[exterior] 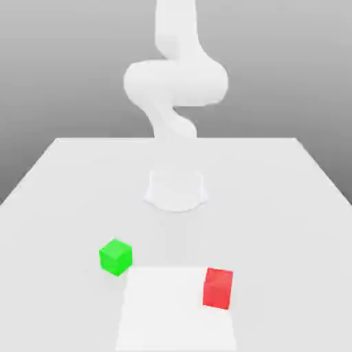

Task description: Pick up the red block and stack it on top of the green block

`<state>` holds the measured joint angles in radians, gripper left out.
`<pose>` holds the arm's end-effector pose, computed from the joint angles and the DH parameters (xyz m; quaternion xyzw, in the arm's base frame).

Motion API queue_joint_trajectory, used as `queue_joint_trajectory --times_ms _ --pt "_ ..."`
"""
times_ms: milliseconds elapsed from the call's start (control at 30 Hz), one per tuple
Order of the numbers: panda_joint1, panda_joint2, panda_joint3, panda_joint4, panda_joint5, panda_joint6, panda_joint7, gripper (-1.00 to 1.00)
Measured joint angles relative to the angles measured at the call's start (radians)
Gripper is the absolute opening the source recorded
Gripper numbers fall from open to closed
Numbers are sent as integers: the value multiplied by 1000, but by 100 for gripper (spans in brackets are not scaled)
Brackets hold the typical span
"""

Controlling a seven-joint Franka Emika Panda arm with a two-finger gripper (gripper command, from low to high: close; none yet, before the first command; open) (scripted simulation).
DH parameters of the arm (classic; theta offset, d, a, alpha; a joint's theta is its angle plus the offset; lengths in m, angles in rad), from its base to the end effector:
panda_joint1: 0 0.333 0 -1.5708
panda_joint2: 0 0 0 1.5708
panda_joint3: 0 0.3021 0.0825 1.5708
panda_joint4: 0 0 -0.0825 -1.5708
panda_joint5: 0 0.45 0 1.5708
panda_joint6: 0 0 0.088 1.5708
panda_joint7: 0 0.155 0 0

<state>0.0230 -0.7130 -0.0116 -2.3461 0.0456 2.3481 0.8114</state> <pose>0.4871 0.0071 0.6105 -0.8589 0.3732 -0.3106 0.1627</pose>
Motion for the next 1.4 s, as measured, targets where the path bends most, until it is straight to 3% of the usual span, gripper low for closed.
queue_joint_trajectory --times_ms 233,433,533,667,867,900,1133,1400 --pt "60 273 9 -137 113 144 54 0" --pt "85 493 61 -252 137 267 150 0" --pt "86 598 89 -310 100 332 232 0" --pt "103 733 92 -381 -26 421 391 0" --pt "119 932 60 -368 -104 587 458 0" --pt "124 963 54 -364 -108 613 462 -100" --pt "123 969 54 -363 -112 619 466 -100" --pt "84 739 66 -407 -50 431 385 -100"
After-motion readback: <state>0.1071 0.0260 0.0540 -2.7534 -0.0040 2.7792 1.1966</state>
